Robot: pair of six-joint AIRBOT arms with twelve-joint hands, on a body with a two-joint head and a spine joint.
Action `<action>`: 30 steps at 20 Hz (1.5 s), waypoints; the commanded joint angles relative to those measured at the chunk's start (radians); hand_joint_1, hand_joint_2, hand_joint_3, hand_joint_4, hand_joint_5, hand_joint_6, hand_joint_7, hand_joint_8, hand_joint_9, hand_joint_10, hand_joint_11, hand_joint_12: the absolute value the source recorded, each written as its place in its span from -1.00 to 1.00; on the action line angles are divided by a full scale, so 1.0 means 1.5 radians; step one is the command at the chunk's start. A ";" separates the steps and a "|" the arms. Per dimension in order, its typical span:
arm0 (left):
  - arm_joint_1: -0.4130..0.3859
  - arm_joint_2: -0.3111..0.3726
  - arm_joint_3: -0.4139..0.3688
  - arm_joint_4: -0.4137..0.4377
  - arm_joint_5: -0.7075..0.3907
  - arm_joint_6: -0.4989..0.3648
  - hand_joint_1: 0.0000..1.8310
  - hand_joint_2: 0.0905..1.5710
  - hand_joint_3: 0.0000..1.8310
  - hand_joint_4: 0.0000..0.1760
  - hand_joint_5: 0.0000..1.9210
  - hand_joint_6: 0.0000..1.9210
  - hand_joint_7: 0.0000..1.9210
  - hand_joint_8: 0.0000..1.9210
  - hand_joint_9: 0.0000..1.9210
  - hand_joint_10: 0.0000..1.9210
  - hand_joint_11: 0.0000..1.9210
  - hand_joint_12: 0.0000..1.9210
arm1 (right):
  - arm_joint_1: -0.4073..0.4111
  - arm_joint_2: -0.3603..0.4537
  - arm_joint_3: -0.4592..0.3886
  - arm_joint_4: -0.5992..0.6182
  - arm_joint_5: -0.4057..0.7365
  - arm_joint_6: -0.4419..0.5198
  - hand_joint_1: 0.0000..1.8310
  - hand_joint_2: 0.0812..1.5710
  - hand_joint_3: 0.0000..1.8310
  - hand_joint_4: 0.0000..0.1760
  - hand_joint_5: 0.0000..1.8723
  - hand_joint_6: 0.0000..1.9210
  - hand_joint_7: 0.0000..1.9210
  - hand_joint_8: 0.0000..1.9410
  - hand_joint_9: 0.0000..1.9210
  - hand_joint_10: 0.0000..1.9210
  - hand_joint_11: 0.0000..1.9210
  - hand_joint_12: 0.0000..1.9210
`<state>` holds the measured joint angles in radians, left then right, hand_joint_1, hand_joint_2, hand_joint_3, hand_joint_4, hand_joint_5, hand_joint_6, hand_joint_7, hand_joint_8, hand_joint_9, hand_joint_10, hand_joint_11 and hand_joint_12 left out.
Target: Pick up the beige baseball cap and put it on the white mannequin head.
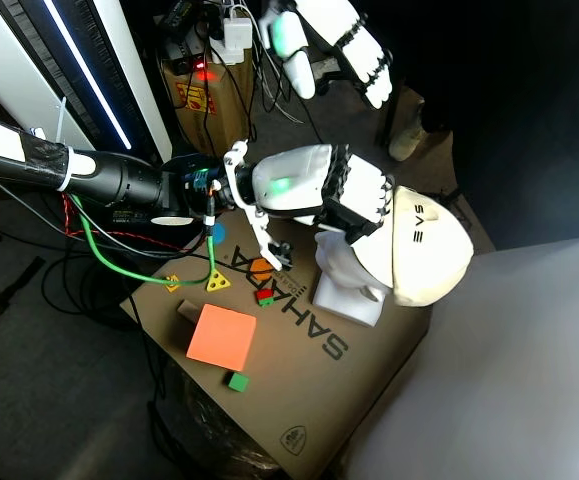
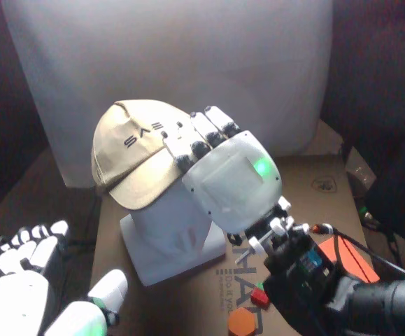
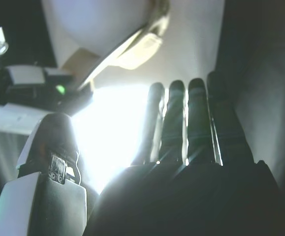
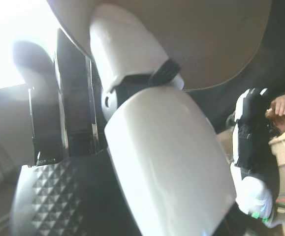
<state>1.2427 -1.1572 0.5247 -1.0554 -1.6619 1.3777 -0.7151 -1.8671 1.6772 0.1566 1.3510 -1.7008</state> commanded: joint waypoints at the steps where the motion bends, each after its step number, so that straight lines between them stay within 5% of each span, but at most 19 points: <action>1: -0.004 -0.004 -0.003 0.052 -0.068 0.014 -1.00 0.50 -1.00 -1.00 -0.86 -1.00 -0.89 -1.00 -0.91 -1.00 -1.00 -0.54 | -0.004 0.002 -0.005 -0.017 0.070 -0.010 0.49 0.46 -1.00 -1.00 -0.11 0.10 -0.09 0.19 -0.18 0.54 -0.20 0.60; 5: -0.010 -0.022 0.006 0.059 -0.067 0.026 -1.00 0.50 -1.00 -1.00 -0.86 -1.00 -0.88 -1.00 -0.91 -1.00 -1.00 -0.54 | -0.016 0.004 -0.019 0.007 0.062 -0.016 0.61 0.44 -1.00 -1.00 -0.12 0.01 -0.08 0.12 -0.18 0.42 -0.17 0.77; 20: -0.066 -0.049 0.111 0.047 0.007 0.012 -1.00 0.51 -1.00 -1.00 -0.85 -1.00 -0.87 -1.00 -0.90 -1.00 -1.00 -0.54 | -0.060 0.027 -0.108 0.152 -0.062 -0.064 0.62 0.45 -1.00 -1.00 -0.13 0.02 -0.09 0.13 -0.18 0.42 -0.18 0.78; 27: -0.085 -0.048 0.138 0.017 0.035 0.009 -1.00 0.52 -1.00 -1.00 -0.87 -1.00 -0.90 -1.00 -0.92 -1.00 -1.00 -0.58 | -0.075 0.038 -0.145 0.217 -0.110 -0.117 0.49 0.46 -1.00 -1.00 -0.11 0.10 -0.09 0.18 -0.15 0.53 -0.19 0.58; 30: -0.090 -0.045 0.148 0.017 0.050 0.009 -1.00 0.51 -1.00 -1.00 -0.87 -1.00 -0.90 -1.00 -0.93 -1.00 -1.00 -0.58 | -0.071 0.043 -0.147 0.274 -0.113 -0.117 0.62 0.44 -1.00 -1.00 -0.12 0.02 -0.11 0.13 -0.17 0.42 -0.16 0.77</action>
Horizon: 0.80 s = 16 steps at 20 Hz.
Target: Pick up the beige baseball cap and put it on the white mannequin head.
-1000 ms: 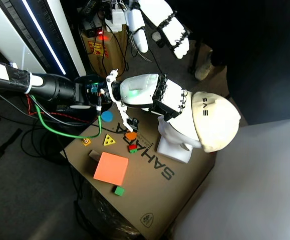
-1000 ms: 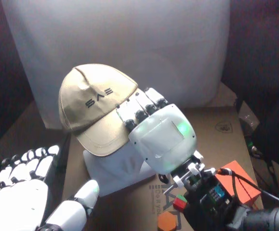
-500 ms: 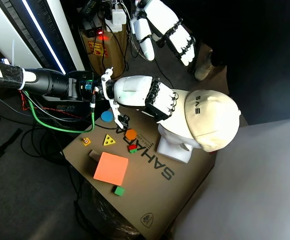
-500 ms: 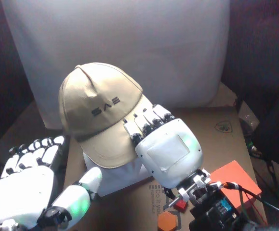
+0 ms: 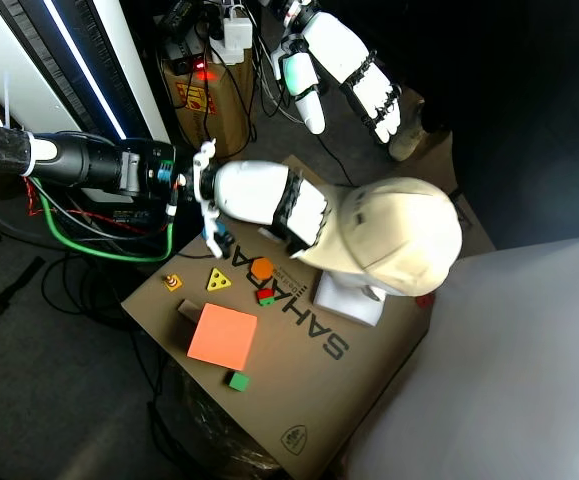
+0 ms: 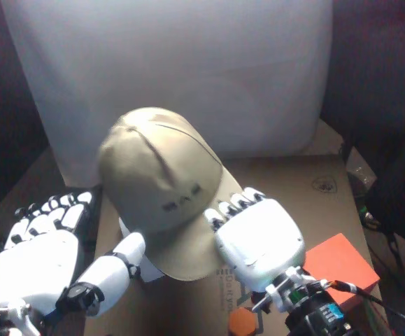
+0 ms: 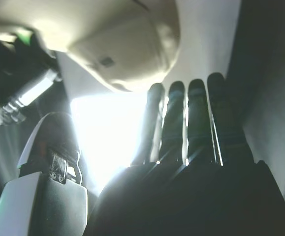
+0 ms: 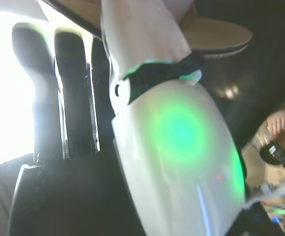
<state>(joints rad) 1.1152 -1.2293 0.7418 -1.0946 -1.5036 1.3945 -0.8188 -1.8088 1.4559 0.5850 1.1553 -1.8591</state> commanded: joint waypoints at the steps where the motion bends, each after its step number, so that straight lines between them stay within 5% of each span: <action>1: -0.006 0.004 0.006 0.043 -0.047 -0.003 -1.00 0.51 -1.00 -1.00 -0.87 -1.00 -0.90 -1.00 -0.92 -1.00 -1.00 -0.57 | -0.002 0.007 -0.001 -0.002 0.015 -0.012 0.62 0.44 -1.00 -1.00 -0.12 0.01 -0.11 0.13 -0.17 0.42 -0.17 0.77; 12: -0.026 0.008 0.040 0.042 0.005 -0.002 -1.00 0.51 -1.00 -1.00 -0.86 -1.00 -0.89 -1.00 -0.90 -1.00 -1.00 -0.55 | 0.008 0.025 -0.025 0.000 0.014 -0.005 0.49 0.46 -1.00 -1.00 -0.13 0.11 -0.09 0.18 -0.14 0.54 -0.18 0.58; 13: -0.029 0.008 0.042 0.042 0.007 -0.002 -1.00 0.51 -1.00 -1.00 -0.86 -1.00 -0.89 -1.00 -0.90 -1.00 -1.00 -0.51 | 0.011 0.036 -0.039 0.000 0.009 0.001 0.59 0.45 -1.00 -1.00 -0.14 0.07 -0.11 0.16 -0.17 0.45 -0.17 0.73; 16: -0.036 0.008 0.043 0.044 0.009 -0.001 -1.00 0.51 -1.00 -1.00 -0.81 -0.99 -0.84 -0.99 -0.87 -0.99 -1.00 -0.47 | 0.024 0.080 -0.085 0.001 -0.053 0.043 0.61 0.46 -1.00 -1.00 -0.16 0.07 -0.13 0.17 -0.19 0.43 -0.19 0.78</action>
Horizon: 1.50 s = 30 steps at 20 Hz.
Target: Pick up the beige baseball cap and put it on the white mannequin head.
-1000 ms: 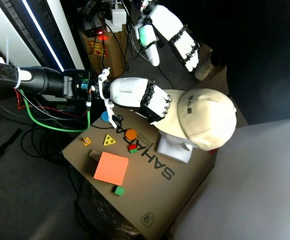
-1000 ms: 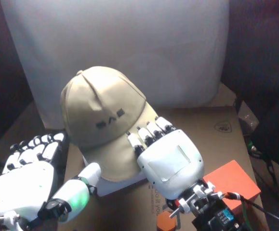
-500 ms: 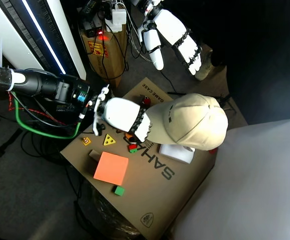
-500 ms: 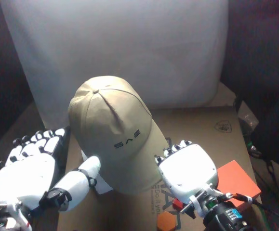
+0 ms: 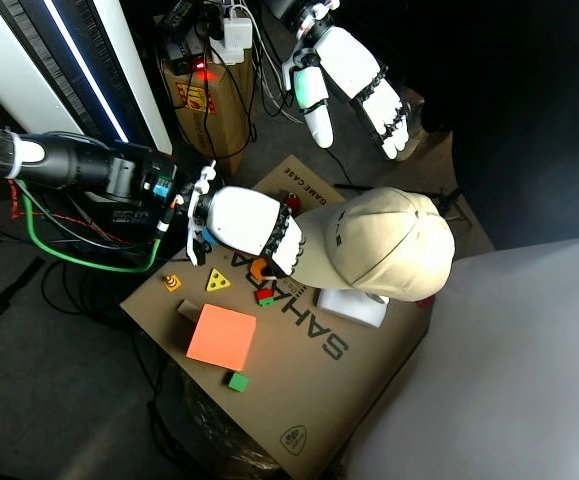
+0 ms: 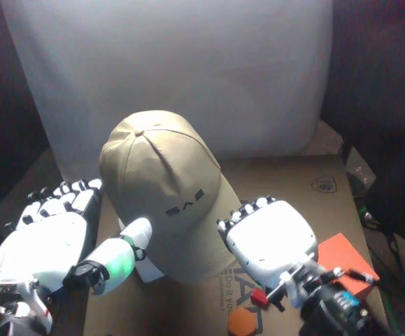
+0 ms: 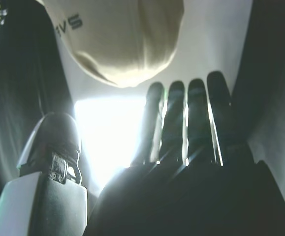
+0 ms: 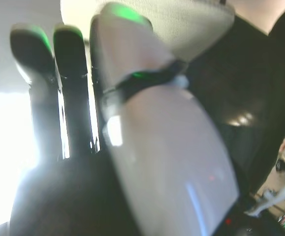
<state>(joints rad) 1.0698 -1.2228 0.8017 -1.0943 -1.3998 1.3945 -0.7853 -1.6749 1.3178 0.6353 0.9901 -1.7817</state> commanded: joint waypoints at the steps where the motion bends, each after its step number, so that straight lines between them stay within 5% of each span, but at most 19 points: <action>1: -0.009 0.004 0.003 0.047 -0.061 -0.001 -1.00 0.51 -1.00 -1.00 -0.85 -1.00 -0.86 -1.00 -0.89 -1.00 -1.00 -0.51 | 0.009 0.011 -0.007 -0.032 0.003 0.013 0.61 0.46 -1.00 -1.00 -0.18 0.09 -0.14 0.19 -0.18 0.44 -0.19 0.79; 4: -0.036 0.010 -0.010 0.040 -0.062 0.026 -1.00 0.51 -1.00 -1.00 -0.86 -1.00 -0.87 -1.00 -0.90 -1.00 -1.00 -0.52 | 0.036 0.066 -0.030 -0.032 -0.173 0.085 0.61 0.47 -1.00 -1.00 -0.19 0.11 -0.14 0.19 -0.18 0.43 -0.20 0.79; 8: -0.081 0.025 -0.038 0.029 -0.072 0.108 -1.00 0.52 -1.00 -1.00 -0.84 -1.00 -0.88 -1.00 -0.90 -1.00 -1.00 -0.53 | 0.061 0.095 -0.031 -0.033 -0.253 0.102 0.61 0.49 -1.00 -1.00 -0.20 0.17 -0.17 0.24 -0.23 0.47 -0.27 0.85; 9: -0.100 0.033 -0.051 0.012 -0.075 0.149 -1.00 0.52 -1.00 -1.00 -0.84 -1.00 -0.89 -1.00 -0.90 -1.00 -1.00 -0.53 | 0.068 0.107 -0.036 -0.029 -0.271 0.108 0.50 0.51 -1.00 -1.00 -0.20 0.24 -0.16 0.28 -0.24 0.58 -0.36 0.69; 12: -0.123 0.042 -0.077 -0.024 -0.092 0.183 -1.00 0.52 -1.00 -1.00 -0.85 -1.00 -0.89 -1.00 -0.90 -1.00 -1.00 -0.53 | 0.078 0.155 -0.078 -0.013 -0.320 0.109 0.46 0.54 -1.00 -1.00 -0.22 0.31 -0.20 0.34 -0.31 0.67 -0.39 0.66; 13: -0.125 0.045 -0.085 -0.025 -0.098 0.185 -1.00 0.51 -1.00 -1.00 -0.86 -1.00 -0.88 -1.00 -0.90 -1.00 -1.00 -0.55 | 0.082 0.170 -0.092 -0.013 -0.327 0.103 0.21 0.56 -1.00 -1.00 -0.23 0.41 -0.40 -0.01 -0.52 0.20 -0.46 0.68; 14: -0.128 0.049 -0.091 -0.026 -0.099 0.192 -1.00 0.51 -1.00 -1.00 -0.86 -1.00 -0.88 -1.00 -0.90 -1.00 -1.00 -0.55 | 0.084 0.181 -0.101 -0.012 -0.331 0.104 0.21 0.56 -1.00 -1.00 -0.23 0.41 -0.40 -0.01 -0.52 0.20 -0.46 0.68; 15: -0.136 0.056 -0.103 -0.034 -0.099 0.207 -1.00 0.52 -1.00 -1.00 -0.86 -1.00 -0.88 -1.00 -0.91 -1.00 -1.00 -0.54 | 0.085 0.202 -0.116 -0.012 -0.337 0.106 0.18 0.45 -1.00 -1.00 -0.31 -0.46 -0.33 -0.60 -0.52 -0.08 -0.54 0.65; 17: -0.146 0.063 -0.118 -0.052 -0.099 0.217 -1.00 0.52 -1.00 -1.00 -0.86 -1.00 -0.88 -1.00 -0.91 -1.00 -1.00 -0.54 | 0.083 0.236 -0.142 0.002 -0.344 0.103 0.19 0.44 -1.00 -1.00 -0.26 -0.61 -0.28 -0.72 -0.51 -0.11 -0.53 0.63; 18: -0.147 0.063 -0.122 -0.058 -0.100 0.217 -1.00 0.53 -1.00 -1.00 -0.85 -1.00 -0.87 -1.00 -0.88 -1.00 -1.00 -0.47 | 0.083 0.249 -0.150 0.016 -0.346 0.099 0.04 0.41 -1.00 -1.00 -0.21 -0.70 -0.36 -0.89 -0.60 -0.49 -0.79 0.51; 19: -0.145 0.059 -0.132 -0.060 -0.117 0.217 -1.00 0.53 -1.00 -1.00 -0.85 -1.00 -0.87 -1.00 -0.87 -1.00 -1.00 -0.46 | 0.083 0.278 -0.169 0.031 -0.357 0.097 0.00 0.41 -1.00 -1.00 -0.18 -0.75 -0.37 -0.97 -0.57 -0.70 -0.85 0.48; 22: -0.152 0.058 -0.146 -0.063 -0.133 0.214 -1.00 0.53 -1.00 -1.00 -0.83 -0.99 -0.87 -1.00 -0.87 -1.00 -1.00 -0.45 | 0.083 0.311 -0.196 0.071 -0.332 0.054 -0.08 0.40 -1.00 -1.00 -0.16 -0.80 -0.45 -0.99 -0.60 -0.85 -0.94 0.41; 23: -0.157 0.058 -0.149 -0.064 -0.134 0.218 -0.91 0.52 -1.00 -1.00 -0.77 -1.00 -0.81 -1.00 -0.79 -1.00 -0.99 -0.39 | 0.086 0.320 -0.201 0.092 -0.334 0.040 -0.31 0.44 -0.99 -1.00 -0.44 -0.92 -0.54 -1.00 -0.63 -0.91 -0.99 0.26; 25: -0.175 0.058 -0.156 -0.070 -0.135 0.230 -0.89 0.51 -1.00 -1.00 -0.75 -1.00 -0.79 -1.00 -0.77 -1.00 -1.00 -0.33 | 0.094 0.334 -0.204 0.137 -0.342 0.023 -0.38 0.45 -1.00 -1.00 -0.49 -0.97 -0.57 -1.00 -0.63 -0.96 -1.00 0.21; 26: -0.184 0.057 -0.159 -0.070 -0.136 0.238 -0.54 0.38 -1.00 -1.00 -0.49 -0.98 -0.43 -0.96 -0.41 -0.92 -0.70 -0.23 | 0.098 0.337 -0.203 0.141 -0.340 0.023 -0.29 0.45 -1.00 -1.00 -0.30 -0.92 -0.34 -0.78 -0.54 -0.29 -0.74 0.54; 27: -0.191 0.054 -0.162 -0.077 -0.137 0.247 -0.44 0.36 -1.00 -1.00 -0.32 -0.99 -0.27 -0.97 -0.24 -0.91 -0.55 -0.17 | 0.099 0.336 -0.201 0.141 -0.335 0.022 -0.21 0.43 -1.00 -1.00 -0.18 -0.82 -0.36 -0.33 -0.55 0.22 -0.63 0.75; 29: -0.193 0.045 -0.168 -0.086 -0.157 0.245 -0.42 0.36 -1.00 -1.00 -0.27 -1.00 -0.22 -0.99 -0.19 -0.95 -0.51 -0.17 | 0.100 0.333 -0.201 0.141 -0.331 0.019 -0.19 0.42 -1.00 -1.00 -0.22 -0.63 -0.46 0.01 -0.59 0.45 -0.61 0.84; 30: -0.193 0.040 -0.174 -0.094 -0.173 0.242 -0.06 0.43 -0.99 0.55 -0.14 -0.03 -0.05 -0.55 -0.19 -0.19 -0.36 0.24 | 0.100 0.330 -0.201 0.141 -0.331 0.019 0.03 0.44 -0.98 -0.24 -0.12 0.10 -0.31 0.48 -0.32 0.86 -0.24 0.97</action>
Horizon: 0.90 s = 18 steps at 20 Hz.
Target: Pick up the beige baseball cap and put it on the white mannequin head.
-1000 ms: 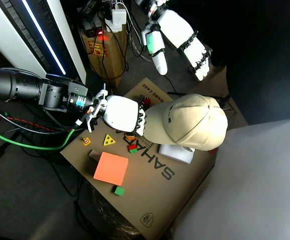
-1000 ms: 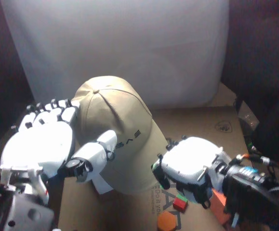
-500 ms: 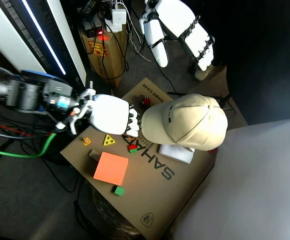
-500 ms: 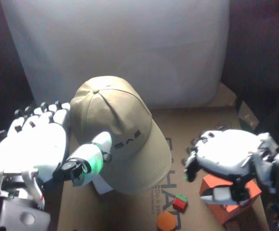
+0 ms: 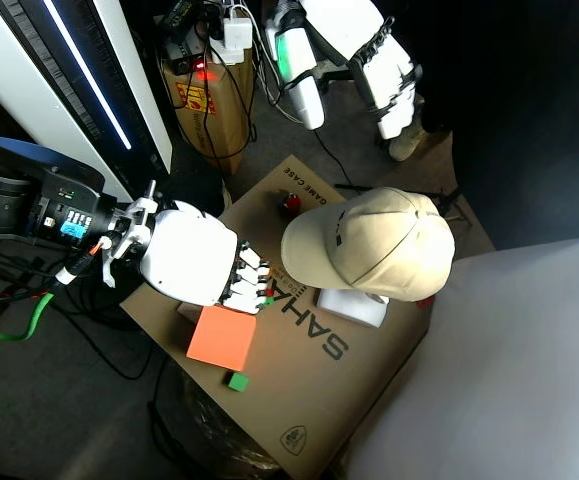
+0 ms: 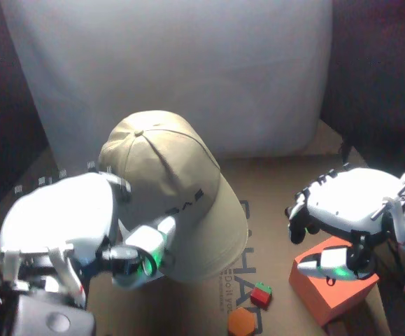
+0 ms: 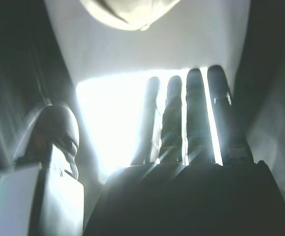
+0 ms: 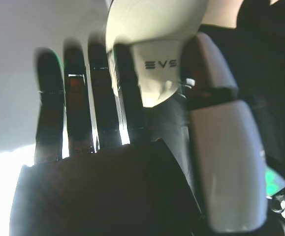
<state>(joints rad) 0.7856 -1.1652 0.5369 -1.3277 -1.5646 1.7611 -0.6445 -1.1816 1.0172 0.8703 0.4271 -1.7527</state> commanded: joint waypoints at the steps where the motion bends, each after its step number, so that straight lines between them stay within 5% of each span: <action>1: -0.004 0.000 -0.001 0.057 -0.066 -0.004 -0.06 0.38 -1.00 -1.00 -0.26 0.36 -0.17 0.17 -0.27 0.49 -0.29 0.66 | 0.005 -0.001 -0.001 -0.015 0.045 0.000 0.05 0.35 -1.00 -1.00 -0.31 0.71 -0.28 0.90 -0.12 0.97 0.00 0.99; 3: -0.003 -0.001 -0.004 0.056 -0.066 -0.010 -0.07 0.38 -1.00 -1.00 -0.36 0.64 -0.30 0.63 -0.32 0.84 -0.29 0.91 | 0.004 -0.005 -0.005 -0.012 0.055 -0.007 0.06 0.32 -1.00 -1.00 -0.39 1.00 -0.27 1.00 -0.03 1.00 0.12 1.00; 4: -0.004 -0.001 -0.005 0.056 -0.066 -0.010 -0.09 0.43 -0.99 -0.85 -0.34 0.93 -0.28 0.93 -0.22 0.97 -0.10 0.98 | 0.004 -0.006 -0.007 -0.012 0.064 -0.011 0.14 0.32 -1.00 -1.00 -0.30 1.00 -0.08 1.00 0.15 1.00 0.41 1.00; 5: -0.004 -0.001 -0.005 0.056 -0.066 -0.010 -0.05 0.43 -1.00 -0.15 -0.31 0.99 -0.24 0.99 -0.16 0.99 -0.02 1.00 | 0.005 -0.007 -0.008 -0.011 0.065 -0.011 0.18 0.34 -1.00 -1.00 -0.16 1.00 0.07 1.00 0.33 1.00 0.64 1.00; 6: -0.005 -0.001 -0.006 0.054 -0.066 -0.012 0.03 0.38 -1.00 0.17 -0.16 1.00 -0.08 1.00 -0.01 1.00 0.11 1.00 | 0.004 -0.009 -0.008 -0.011 0.064 -0.011 0.21 0.37 -0.99 -1.00 0.07 1.00 0.29 1.00 0.59 1.00 0.89 1.00; 7: -0.005 -0.001 -0.006 0.054 -0.066 -0.012 0.04 0.36 -1.00 0.16 0.03 1.00 0.12 1.00 0.17 1.00 0.25 1.00 | 0.003 -0.010 -0.008 -0.011 0.064 -0.011 0.18 0.40 -1.00 -1.00 0.29 1.00 0.47 1.00 0.78 1.00 0.98 1.00; 8: -0.005 -0.001 -0.006 0.053 -0.066 -0.012 0.04 0.34 -1.00 0.14 0.13 1.00 0.25 1.00 0.29 1.00 0.34 1.00 | 0.002 -0.012 -0.009 -0.011 0.064 -0.011 0.12 0.42 -1.00 0.50 0.41 1.00 0.59 1.00 0.87 1.00 1.00 1.00; 9: -0.005 -0.001 -0.006 0.051 -0.066 -0.013 0.02 0.35 -1.00 0.14 0.17 1.00 0.32 1.00 0.37 1.00 0.40 1.00 | 0.001 -0.012 -0.010 -0.011 0.066 -0.011 0.06 0.45 -0.99 0.90 0.45 1.00 0.65 1.00 0.90 1.00 1.00 1.00; 12: -0.009 -0.001 -0.006 0.053 -0.066 -0.013 0.05 0.37 -1.00 0.13 0.19 1.00 0.43 1.00 0.50 1.00 0.55 1.00 | 0.000 -0.014 -0.014 -0.010 0.075 -0.013 -0.01 0.54 -0.97 1.00 0.48 1.00 0.69 1.00 0.92 1.00 1.00 1.00; 18: 0.007 -0.014 -0.017 0.050 -0.070 -0.006 0.00 0.49 -0.98 0.06 0.24 1.00 0.41 1.00 0.46 1.00 0.56 1.00 | -0.002 -0.016 -0.016 -0.010 0.078 -0.019 0.01 0.63 -0.97 1.00 0.47 1.00 0.68 1.00 0.89 1.00 1.00 1.00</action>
<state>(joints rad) 0.8017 -1.1873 0.5098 -1.3319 -1.6005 1.7550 -0.6476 -1.2087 0.9974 0.8799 0.4744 -1.7786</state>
